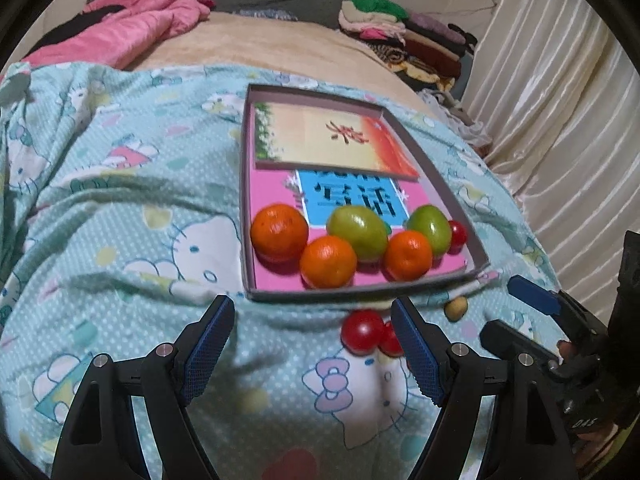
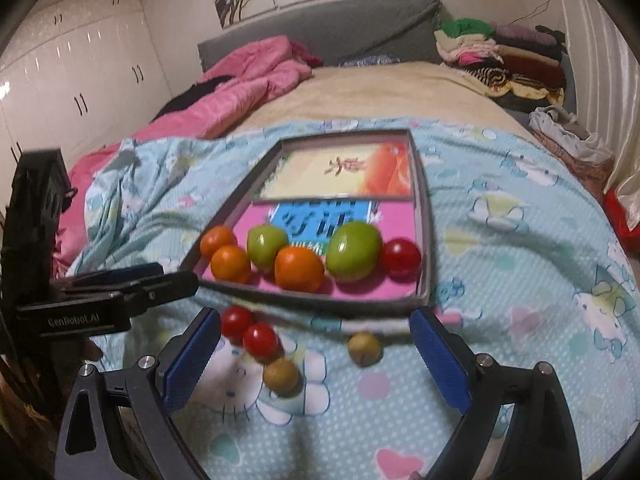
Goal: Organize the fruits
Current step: 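Move the right tool down around a small brown fruit while the left tool reaches a red tomato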
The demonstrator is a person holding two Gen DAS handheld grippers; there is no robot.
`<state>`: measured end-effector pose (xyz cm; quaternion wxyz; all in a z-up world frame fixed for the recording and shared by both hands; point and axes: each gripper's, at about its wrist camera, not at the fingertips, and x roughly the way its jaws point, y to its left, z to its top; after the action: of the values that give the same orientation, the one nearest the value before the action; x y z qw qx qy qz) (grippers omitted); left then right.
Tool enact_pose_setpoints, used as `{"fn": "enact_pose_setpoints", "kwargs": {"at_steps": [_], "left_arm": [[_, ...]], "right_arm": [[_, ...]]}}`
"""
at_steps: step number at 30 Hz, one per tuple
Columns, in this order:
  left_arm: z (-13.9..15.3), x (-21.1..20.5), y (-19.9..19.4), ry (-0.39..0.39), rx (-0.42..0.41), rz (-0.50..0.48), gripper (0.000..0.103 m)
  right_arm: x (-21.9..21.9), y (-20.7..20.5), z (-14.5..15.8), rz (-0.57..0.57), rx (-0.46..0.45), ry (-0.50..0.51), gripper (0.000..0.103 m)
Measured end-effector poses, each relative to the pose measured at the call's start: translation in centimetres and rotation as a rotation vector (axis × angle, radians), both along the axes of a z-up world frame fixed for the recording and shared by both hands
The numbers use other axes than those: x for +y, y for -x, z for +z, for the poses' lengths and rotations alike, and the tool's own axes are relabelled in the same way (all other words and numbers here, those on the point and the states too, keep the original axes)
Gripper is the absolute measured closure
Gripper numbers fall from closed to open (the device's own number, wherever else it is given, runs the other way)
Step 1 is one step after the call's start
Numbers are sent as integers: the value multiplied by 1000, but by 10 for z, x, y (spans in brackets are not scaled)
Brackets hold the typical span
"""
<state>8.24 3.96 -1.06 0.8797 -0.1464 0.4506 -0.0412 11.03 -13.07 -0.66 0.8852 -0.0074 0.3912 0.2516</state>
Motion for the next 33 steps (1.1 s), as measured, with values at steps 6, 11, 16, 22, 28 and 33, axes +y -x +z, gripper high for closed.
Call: {"fn": "enact_pose_setpoints", "kwargs": {"at_steps": [6, 11, 16, 22, 28, 33], "left_arm": [[-8, -12, -1, -14, 30, -53, 24], [-13, -23, -3, -36, 41, -101, 37], [-23, -32, -7, -40, 74, -149, 53], [-27, -32, -15, -21, 77, -169, 61], [-32, -37, -21, 0, 87, -195, 65], [-39, -48, -27, -1, 95, -240, 74]], "right_arm": [[11, 3, -17, 33, 70, 61, 15], [22, 4, -31, 93, 125, 94, 39], [31, 5, -43, 141, 168, 108, 60], [39, 4, -54, 164, 194, 141, 69], [41, 1, -58, 168, 204, 142, 77], [40, 0, -57, 171, 211, 129, 77]]}}
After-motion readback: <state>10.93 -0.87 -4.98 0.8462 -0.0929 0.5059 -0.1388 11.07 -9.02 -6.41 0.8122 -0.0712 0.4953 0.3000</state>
